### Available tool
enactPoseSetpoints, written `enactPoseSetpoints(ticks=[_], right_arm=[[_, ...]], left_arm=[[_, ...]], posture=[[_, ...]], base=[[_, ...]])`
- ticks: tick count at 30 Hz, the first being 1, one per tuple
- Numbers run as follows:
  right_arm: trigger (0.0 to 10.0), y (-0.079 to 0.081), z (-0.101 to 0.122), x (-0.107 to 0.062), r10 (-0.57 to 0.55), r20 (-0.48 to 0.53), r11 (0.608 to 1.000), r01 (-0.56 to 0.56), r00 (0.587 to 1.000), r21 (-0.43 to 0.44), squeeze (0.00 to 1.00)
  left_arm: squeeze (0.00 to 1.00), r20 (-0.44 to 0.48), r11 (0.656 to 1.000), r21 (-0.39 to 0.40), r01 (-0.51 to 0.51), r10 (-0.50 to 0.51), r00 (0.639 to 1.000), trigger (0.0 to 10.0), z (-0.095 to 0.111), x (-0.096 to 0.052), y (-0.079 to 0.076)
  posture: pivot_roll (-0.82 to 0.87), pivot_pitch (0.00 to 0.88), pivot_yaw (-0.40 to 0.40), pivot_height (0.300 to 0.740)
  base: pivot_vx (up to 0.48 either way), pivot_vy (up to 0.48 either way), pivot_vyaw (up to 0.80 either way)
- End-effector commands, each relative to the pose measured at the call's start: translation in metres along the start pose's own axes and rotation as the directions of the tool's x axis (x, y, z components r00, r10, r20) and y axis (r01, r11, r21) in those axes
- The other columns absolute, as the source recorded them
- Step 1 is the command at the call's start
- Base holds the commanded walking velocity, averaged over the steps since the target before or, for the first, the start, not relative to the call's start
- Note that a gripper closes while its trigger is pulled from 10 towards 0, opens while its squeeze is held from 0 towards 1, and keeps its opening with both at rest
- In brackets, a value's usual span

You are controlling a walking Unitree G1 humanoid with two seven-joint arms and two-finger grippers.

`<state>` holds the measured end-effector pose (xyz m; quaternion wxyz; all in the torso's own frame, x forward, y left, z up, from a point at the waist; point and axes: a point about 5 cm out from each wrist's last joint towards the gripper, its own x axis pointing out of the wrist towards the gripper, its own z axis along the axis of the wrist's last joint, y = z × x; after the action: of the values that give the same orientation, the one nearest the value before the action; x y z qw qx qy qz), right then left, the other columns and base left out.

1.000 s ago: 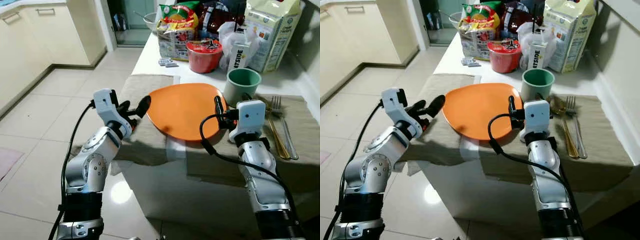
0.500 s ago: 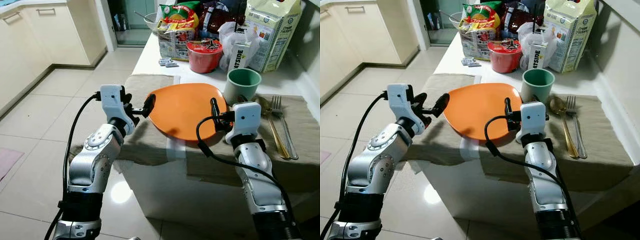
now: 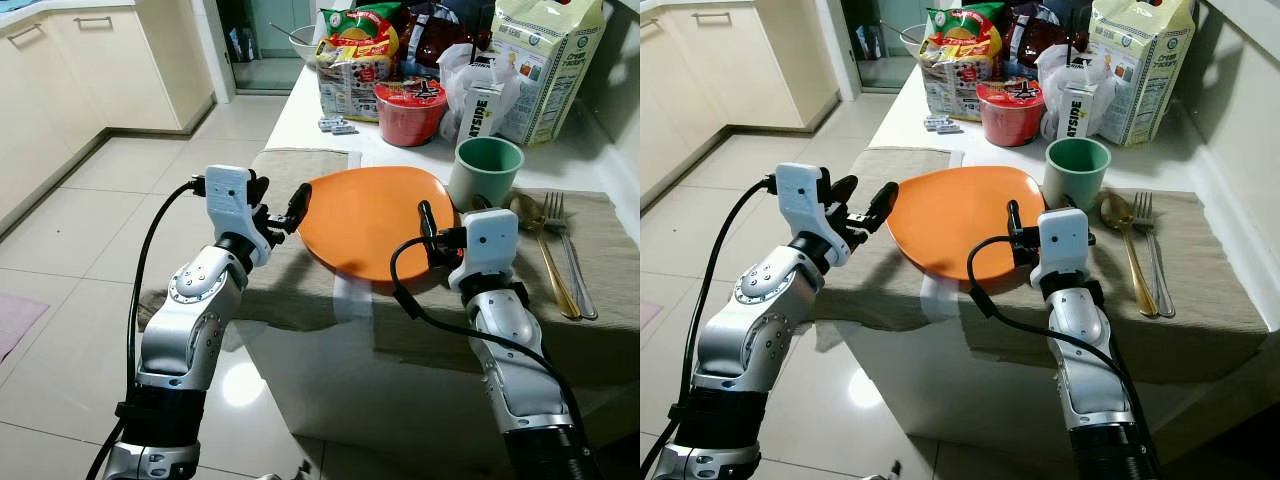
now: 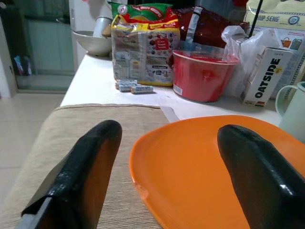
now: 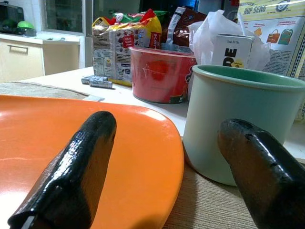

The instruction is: Setting the table

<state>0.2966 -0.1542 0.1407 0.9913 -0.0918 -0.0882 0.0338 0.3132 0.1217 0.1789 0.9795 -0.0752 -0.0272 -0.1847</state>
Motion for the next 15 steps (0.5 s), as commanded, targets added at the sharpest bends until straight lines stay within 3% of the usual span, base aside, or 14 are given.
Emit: enactPoseSetpoints(ticks=[1,15], right_arm=[[10.0,0.002,0.006,0.002,0.01,0.024,1.0,-0.01,1.0,-0.003,0.0],[10.0,-0.009,0.009,0.003,-0.04,0.042,0.998,0.041,0.998,-0.04,0.0]], left_arm=[[0.0,0.017,0.999,0.039,-0.03,0.029,0.999,0.0,0.002,-0.002,0.006],[0.0,-0.002,0.999,0.052,-0.003,0.003,1.0,0.0,-0.003,-0.003,0.007]], posture=[[-0.19,0.0,0.1,0.74],[-0.2,0.0,0.102,0.74]], base=[[0.0,0.0,0.0],[0.0,0.0,0.0]])
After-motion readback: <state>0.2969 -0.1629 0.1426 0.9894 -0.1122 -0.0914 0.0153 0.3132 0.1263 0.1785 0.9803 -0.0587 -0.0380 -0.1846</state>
